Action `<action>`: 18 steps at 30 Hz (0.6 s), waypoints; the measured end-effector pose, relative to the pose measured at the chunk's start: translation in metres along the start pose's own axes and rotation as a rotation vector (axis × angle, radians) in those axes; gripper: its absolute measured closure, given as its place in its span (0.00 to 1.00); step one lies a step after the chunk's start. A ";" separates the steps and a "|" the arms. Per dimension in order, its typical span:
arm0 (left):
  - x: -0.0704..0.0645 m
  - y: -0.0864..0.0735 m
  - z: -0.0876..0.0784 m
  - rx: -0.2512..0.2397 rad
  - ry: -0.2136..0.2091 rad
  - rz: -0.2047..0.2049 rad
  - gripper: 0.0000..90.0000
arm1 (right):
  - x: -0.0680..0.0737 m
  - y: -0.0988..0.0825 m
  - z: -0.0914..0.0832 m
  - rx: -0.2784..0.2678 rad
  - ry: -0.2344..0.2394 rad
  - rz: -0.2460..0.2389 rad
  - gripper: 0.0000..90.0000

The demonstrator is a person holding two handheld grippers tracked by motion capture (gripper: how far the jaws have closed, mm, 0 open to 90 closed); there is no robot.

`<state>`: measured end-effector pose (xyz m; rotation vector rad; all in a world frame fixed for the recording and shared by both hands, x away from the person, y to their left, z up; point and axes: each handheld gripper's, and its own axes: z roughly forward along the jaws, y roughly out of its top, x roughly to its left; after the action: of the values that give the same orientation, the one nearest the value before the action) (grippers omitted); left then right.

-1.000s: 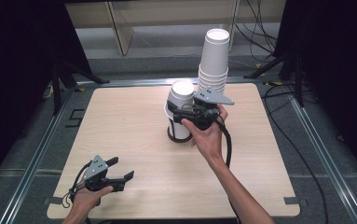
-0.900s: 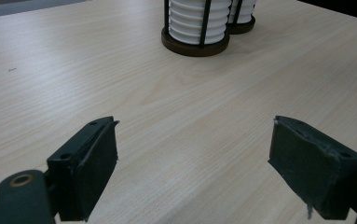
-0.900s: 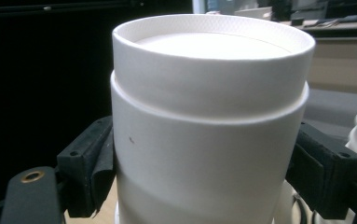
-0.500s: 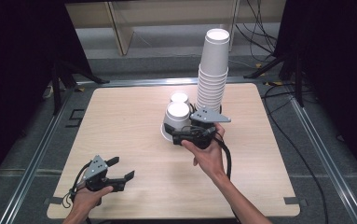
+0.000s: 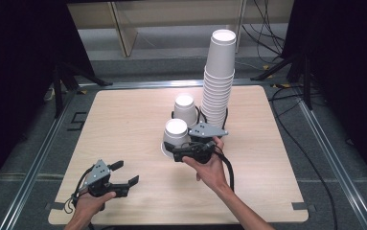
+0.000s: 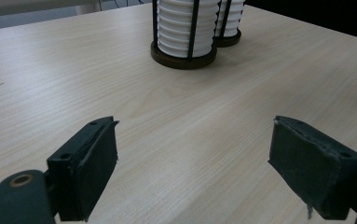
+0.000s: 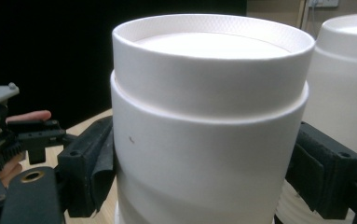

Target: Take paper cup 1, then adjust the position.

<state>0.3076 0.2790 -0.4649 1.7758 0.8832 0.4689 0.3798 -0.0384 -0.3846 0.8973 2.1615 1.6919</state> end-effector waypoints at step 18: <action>-0.005 0.001 -0.001 0.005 -0.019 0.023 0.16 | 0.010 -0.021 0.016 0.032 0.069 0.017 0.20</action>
<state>0.3041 0.2759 -0.4629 1.7935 0.8520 0.4645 0.3742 -0.0227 -0.4068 0.8804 2.2371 1.7251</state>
